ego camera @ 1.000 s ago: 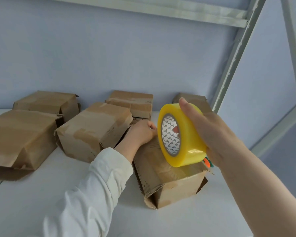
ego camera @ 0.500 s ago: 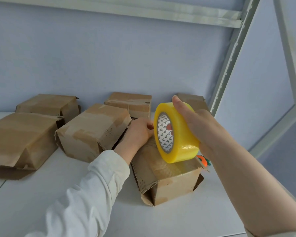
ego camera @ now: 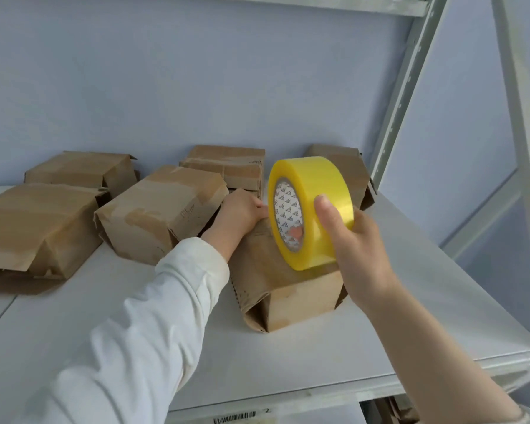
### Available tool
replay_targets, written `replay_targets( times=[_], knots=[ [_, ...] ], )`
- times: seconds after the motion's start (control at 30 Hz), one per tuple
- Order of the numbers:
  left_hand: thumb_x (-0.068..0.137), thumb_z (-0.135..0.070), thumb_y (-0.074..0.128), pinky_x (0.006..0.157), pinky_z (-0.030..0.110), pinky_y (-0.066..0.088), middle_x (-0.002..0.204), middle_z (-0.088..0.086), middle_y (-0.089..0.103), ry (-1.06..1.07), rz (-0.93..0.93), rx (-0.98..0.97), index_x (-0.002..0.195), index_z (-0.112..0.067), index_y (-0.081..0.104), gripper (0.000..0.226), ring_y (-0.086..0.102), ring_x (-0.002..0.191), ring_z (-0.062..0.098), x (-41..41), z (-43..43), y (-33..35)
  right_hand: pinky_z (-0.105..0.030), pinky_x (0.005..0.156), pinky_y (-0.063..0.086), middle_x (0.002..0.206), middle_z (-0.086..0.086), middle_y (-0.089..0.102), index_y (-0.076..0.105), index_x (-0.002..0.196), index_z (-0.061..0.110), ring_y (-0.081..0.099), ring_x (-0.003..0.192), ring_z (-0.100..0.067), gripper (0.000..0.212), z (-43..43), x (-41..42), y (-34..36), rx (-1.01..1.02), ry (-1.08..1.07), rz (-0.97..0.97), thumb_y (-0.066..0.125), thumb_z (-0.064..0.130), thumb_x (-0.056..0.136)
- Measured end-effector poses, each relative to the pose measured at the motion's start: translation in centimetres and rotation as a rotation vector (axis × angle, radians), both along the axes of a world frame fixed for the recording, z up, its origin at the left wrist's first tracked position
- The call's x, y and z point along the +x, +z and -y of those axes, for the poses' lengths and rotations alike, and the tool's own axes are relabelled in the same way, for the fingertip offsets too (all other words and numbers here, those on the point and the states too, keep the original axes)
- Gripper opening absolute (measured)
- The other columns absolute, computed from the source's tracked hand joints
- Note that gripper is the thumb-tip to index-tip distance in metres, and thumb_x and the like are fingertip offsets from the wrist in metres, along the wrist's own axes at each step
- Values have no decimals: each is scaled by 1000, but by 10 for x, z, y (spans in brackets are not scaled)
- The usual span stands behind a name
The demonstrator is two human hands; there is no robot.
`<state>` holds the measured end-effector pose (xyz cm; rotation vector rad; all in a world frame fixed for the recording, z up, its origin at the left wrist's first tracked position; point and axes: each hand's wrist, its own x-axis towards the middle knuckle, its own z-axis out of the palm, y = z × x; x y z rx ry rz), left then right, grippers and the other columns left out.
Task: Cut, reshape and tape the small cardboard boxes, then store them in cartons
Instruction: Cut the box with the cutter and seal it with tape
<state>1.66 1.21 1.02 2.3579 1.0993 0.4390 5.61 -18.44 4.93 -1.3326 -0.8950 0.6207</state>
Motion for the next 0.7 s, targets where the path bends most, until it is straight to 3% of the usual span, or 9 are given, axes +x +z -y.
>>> replay_targets(
  times=[0.1, 0.17, 0.23, 0.33, 0.4, 0.47, 0.53, 0.6, 0.7],
  knots=[
    [90, -26, 58, 44, 19, 24, 49, 4, 34, -14, 44, 6, 47, -10, 39, 50, 29, 47, 13, -2, -1, -3, -33, 63, 55, 66, 0, 71, 72, 64, 15, 67, 62, -13, 47, 27, -7, 12, -67, -91, -48, 67, 60, 55],
    [88, -33, 61, 48, 20, 27, 51, 7, 41, -22, 133, -55, 52, -4, 54, 46, 36, 49, 16, -3, -1, -5, -37, 70, 54, 68, -1, 73, 74, 66, 28, 70, 64, -16, 42, 52, -7, 17, -142, -116, -49, 70, 63, 45],
    [87, -37, 61, 51, 22, 33, 56, 7, 51, -12, 152, -97, 70, -4, 69, 38, 46, 52, 15, -3, 1, -3, -41, 76, 55, 68, -2, 73, 72, 66, 39, 71, 67, -20, 42, 72, -9, 16, -265, -112, -40, 57, 68, 40],
    [87, -40, 60, 53, 17, 35, 61, -1, 55, 12, 113, -79, 83, -6, 72, 36, 49, 56, 7, 0, 4, -3, -34, 67, 52, 59, -2, 70, 71, 59, 16, 68, 55, -14, 53, 89, -19, 5, -450, -92, -51, 55, 64, 44],
    [88, -40, 60, 53, 19, 35, 64, 2, 59, 23, 109, -70, 86, -3, 73, 39, 51, 59, 10, -2, 5, -4, -25, 55, 49, 51, -1, 67, 64, 62, 15, 62, 43, -7, 44, 89, -24, -1, -482, -115, -86, 55, 56, 53],
    [88, -38, 60, 64, 23, 38, 85, 8, 69, 21, 104, -1, 95, -5, 73, 36, 59, 76, 15, -3, 8, -4, -21, 48, 48, 48, 4, 66, 62, 65, 18, 59, 40, -4, 41, 87, -25, -1, -477, -120, -75, 53, 57, 55],
    [88, -37, 60, 86, 22, 37, 117, 2, 64, -54, 194, 122, 111, -17, 68, 32, 56, 110, 15, -9, 21, 0, -29, 59, 51, 51, 4, 67, 63, 63, 18, 64, 49, -11, 47, 87, -23, -2, -471, -138, -63, 51, 62, 49],
    [84, -47, 57, 106, 23, 26, 138, -3, 47, -279, 279, 114, 122, -32, 56, 41, 36, 133, 10, -25, 41, 5, -38, 73, 53, 56, 2, 68, 66, 55, 19, 67, 62, -21, 52, 88, -21, -1, -468, -153, -64, 51, 66, 42],
    [70, -70, 54, 114, 24, 7, 151, -16, 25, -609, 111, 58, 123, -55, 38, 57, 7, 141, -3, -64, 69, 1, -44, 79, 52, 56, 2, 69, 64, 57, 19, 67, 64, -21, 49, 87, -20, 4, -456, -152, -88, 53, 65, 43]
  ],
)
